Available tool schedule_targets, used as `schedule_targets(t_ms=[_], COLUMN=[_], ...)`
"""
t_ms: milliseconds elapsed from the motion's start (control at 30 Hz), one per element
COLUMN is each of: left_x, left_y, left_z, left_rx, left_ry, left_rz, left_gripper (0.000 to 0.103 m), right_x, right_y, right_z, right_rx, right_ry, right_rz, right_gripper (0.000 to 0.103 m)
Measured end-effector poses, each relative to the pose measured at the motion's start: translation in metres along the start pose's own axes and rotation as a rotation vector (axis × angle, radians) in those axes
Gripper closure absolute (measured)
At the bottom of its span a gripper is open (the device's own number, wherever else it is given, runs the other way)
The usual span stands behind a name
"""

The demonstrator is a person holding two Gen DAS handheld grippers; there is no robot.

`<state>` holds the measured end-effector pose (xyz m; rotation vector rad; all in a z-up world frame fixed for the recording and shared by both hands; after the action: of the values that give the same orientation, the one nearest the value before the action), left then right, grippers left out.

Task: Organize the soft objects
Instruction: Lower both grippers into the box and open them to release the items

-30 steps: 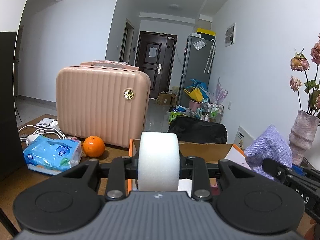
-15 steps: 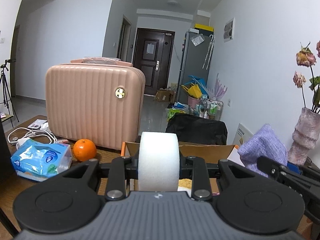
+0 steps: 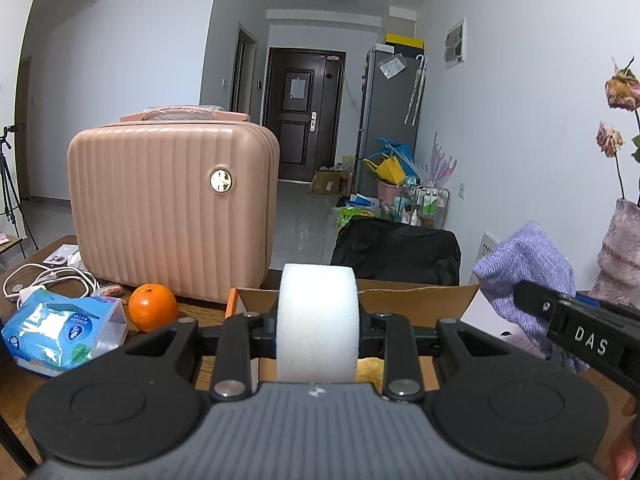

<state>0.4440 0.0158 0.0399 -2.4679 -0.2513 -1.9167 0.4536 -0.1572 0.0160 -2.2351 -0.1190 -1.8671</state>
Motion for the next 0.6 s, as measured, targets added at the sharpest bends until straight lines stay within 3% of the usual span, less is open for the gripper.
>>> schedule_targets(t_ms=[600], left_x=[-0.006], left_y=[-0.004], left_z=[0.046], left_rx=[0.069], left_ry=[-0.077], left_rz=[0.027], left_gripper=[0.073], right_x=[-0.008], right_y=[0.0], right_z=[0.045], right_rx=[-0.043], right_ry=[-0.101], right_rz=[-0.005], right_gripper=[0.076])
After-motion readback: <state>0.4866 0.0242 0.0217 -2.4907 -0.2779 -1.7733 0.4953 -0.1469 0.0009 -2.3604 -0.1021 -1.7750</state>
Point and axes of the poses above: each gripper's, at about its wrist camera, not at the fingertips, and z roughly the way its jaws point, y to its right, x to its top, the point moved 1 cm from there along z, roughly the way its jaws point, and after that the axes turned 7 degrees about y, right-handed, at the moved point
